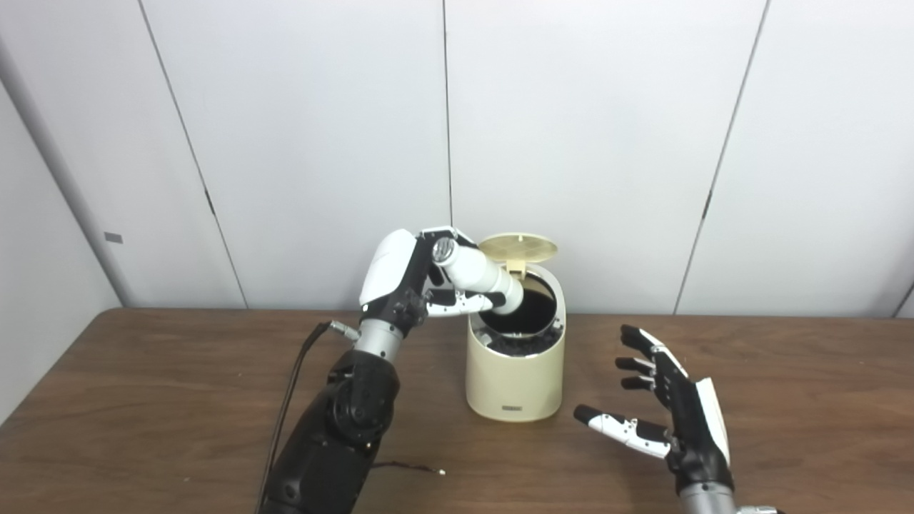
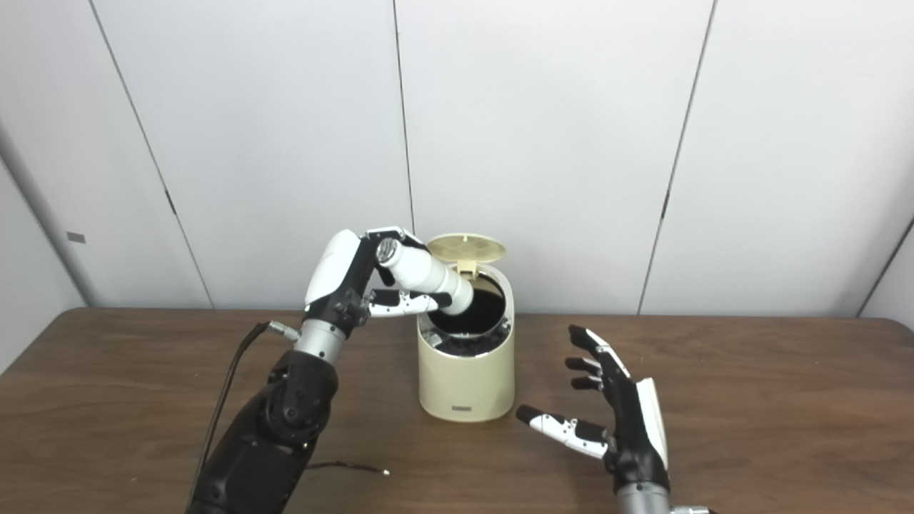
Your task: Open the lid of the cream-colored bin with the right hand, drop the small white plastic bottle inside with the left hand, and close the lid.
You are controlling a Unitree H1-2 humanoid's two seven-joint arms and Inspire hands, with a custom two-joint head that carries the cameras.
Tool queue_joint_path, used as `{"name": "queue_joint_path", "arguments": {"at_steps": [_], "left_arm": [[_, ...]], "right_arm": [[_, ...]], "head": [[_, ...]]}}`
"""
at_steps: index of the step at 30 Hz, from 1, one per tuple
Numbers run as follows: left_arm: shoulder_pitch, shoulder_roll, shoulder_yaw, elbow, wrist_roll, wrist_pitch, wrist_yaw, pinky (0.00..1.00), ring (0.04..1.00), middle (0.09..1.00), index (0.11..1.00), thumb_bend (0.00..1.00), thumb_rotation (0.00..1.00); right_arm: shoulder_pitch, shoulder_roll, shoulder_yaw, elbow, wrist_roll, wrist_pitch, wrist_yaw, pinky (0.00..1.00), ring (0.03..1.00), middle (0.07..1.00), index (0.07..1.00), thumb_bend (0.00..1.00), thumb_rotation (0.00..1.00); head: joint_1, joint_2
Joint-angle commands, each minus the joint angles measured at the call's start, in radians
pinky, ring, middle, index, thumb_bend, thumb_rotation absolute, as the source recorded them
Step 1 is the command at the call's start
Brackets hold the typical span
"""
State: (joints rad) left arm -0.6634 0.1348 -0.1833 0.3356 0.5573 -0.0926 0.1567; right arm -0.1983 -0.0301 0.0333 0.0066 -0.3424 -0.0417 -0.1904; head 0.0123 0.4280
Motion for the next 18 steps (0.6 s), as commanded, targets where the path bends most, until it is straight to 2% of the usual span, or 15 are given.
{"name": "queue_joint_path", "arguments": {"at_steps": [1, 2, 4, 5, 6, 8, 11, 18], "left_arm": [[-0.048, 0.026, -0.013, -0.036, 0.046, 0.012, 0.003, 0.42, 0.489, 0.502, 0.501, 0.51, 0.00], [-0.046, 0.032, -0.022, -0.040, 0.064, 0.023, 0.001, 0.43, 0.527, 0.498, 0.499, 0.52, 0.00], [-0.044, 0.039, -0.036, -0.051, 0.090, 0.049, -0.006, 0.49, 0.589, 0.611, 0.498, 0.52, 0.05], [-0.042, 0.039, -0.040, -0.055, 0.097, 0.060, -0.008, 0.50, 0.601, 0.629, 0.498, 0.52, 0.05], [-0.040, 0.039, -0.042, -0.058, 0.101, 0.069, -0.009, 0.51, 0.617, 0.647, 0.575, 0.70, 0.05], [-0.036, 0.039, -0.046, -0.060, 0.102, 0.079, -0.013, 0.53, 0.637, 0.672, 0.645, 0.85, 0.05], [-0.029, 0.040, -0.050, -0.057, 0.102, 0.082, -0.013, 0.52, 0.641, 0.684, 0.665, 0.89, 0.05], [-0.023, 0.040, -0.051, -0.058, 0.096, 0.085, -0.018, 0.53, 0.650, 0.692, 0.678, 0.89, 0.06]], "right_arm": [[-0.035, 0.009, 0.002, -0.046, -0.007, -0.024, -0.013, 0.64, 0.738, 0.832, 0.819, 0.76, 0.21], [-0.035, 0.009, 0.002, -0.046, -0.006, -0.025, -0.012, 0.64, 0.737, 0.832, 0.818, 0.76, 0.21], [-0.035, 0.010, 0.001, -0.046, -0.002, -0.027, -0.010, 0.64, 0.738, 0.836, 0.822, 0.75, 0.20], [-0.035, 0.009, 0.001, -0.044, -0.001, -0.027, -0.010, 0.64, 0.738, 0.836, 0.822, 0.75, 0.20], [-0.035, 0.009, 0.000, -0.045, -0.002, -0.025, -0.010, 0.65, 0.741, 0.835, 0.821, 0.76, 0.21], [-0.036, 0.010, -0.001, -0.045, -0.006, -0.023, -0.013, 0.65, 0.743, 0.833, 0.820, 0.76, 0.21], [-0.037, 0.010, -0.002, -0.045, -0.008, -0.023, -0.015, 0.65, 0.740, 0.833, 0.822, 0.76, 0.21], [-0.036, 0.009, 0.000, -0.047, -0.006, -0.024, -0.013, 0.64, 0.739, 0.832, 0.819, 0.76, 0.20]], "head": [[0.000, 0.002], [0.000, 0.003], [-0.001, 0.004], [-0.001, 0.004], [-0.001, 0.004], [-0.001, 0.006], [-0.001, 0.006], [-0.001, 0.011]]}}
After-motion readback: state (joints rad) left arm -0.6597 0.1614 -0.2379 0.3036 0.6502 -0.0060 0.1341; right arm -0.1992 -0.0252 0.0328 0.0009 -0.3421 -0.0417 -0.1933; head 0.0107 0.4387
